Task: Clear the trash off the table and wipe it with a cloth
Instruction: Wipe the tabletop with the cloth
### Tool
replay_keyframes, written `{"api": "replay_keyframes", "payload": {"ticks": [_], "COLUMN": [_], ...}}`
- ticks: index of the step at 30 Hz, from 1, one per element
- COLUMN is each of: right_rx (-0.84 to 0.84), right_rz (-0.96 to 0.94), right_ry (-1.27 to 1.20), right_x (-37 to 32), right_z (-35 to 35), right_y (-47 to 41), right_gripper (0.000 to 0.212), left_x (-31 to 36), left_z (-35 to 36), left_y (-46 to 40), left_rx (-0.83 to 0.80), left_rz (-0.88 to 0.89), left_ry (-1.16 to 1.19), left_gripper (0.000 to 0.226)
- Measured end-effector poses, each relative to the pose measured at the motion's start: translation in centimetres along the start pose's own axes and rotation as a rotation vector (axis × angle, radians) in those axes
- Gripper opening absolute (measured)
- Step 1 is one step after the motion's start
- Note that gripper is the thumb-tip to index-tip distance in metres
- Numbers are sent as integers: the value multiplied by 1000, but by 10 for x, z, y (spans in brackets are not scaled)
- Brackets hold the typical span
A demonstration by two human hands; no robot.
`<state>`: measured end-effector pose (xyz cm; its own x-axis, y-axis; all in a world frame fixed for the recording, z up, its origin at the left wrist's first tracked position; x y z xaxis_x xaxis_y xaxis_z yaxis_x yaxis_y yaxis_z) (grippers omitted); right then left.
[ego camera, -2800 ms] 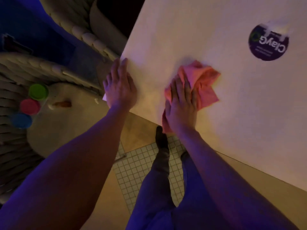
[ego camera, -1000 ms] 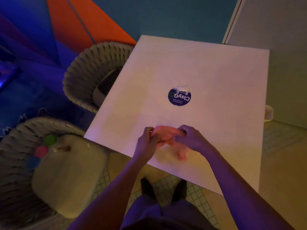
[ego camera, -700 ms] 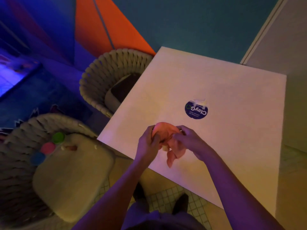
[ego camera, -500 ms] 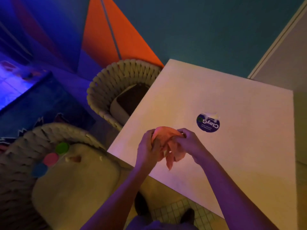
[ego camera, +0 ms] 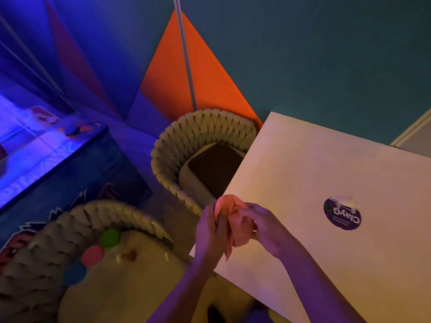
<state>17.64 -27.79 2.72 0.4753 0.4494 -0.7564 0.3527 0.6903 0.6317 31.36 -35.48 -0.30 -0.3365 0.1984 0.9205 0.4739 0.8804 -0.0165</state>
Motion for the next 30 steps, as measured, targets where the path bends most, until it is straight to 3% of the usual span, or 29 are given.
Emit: {"api": "replay_keyframes", "payload": {"ticks": [4,8,13,16,18,22,30], "right_rx": [-58,20,112,153,204,273,395], "right_rz": [-20,11,58,48,26,-13,-74], "right_ry": [-42,-61,-5,21,64,172,359], "right_x": [-11,-21,-41,-61,-75,-99,-119], "right_z": [11,18,28,34,32,33,40], "right_y": [-20,-66,-134,-163,-191,-245,-341], "right_gripper": [29,32,32,22,17,23,28], "left_x": [-4,-12,-18,-26,-34,-51,-105], "left_z": [-7,-7,-3,-1,6,17,48], "left_y": [-26,-67,-123,-159,-186,-239,-339], "left_rx": [-13,-7,12,19,23,17,17], "left_rz": [-30,-67,-113,-128,-134,-136,-182], "left_ry": [36,-5,-28,-60,-84,-101,-128], "left_gripper": [16,9,18,10,16,32,25]}}
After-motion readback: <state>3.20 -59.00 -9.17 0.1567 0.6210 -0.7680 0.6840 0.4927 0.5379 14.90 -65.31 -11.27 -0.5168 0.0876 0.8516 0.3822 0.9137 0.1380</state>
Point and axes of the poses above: each hand's wrist, its own y-axis away from the middle knuckle, its own z-axis out of the palm, x = y × z, the point moved 1 cm from there along -y, towards the middle knuckle, and after that the axes turned 4 degrees about z, right-handed, at the moved point
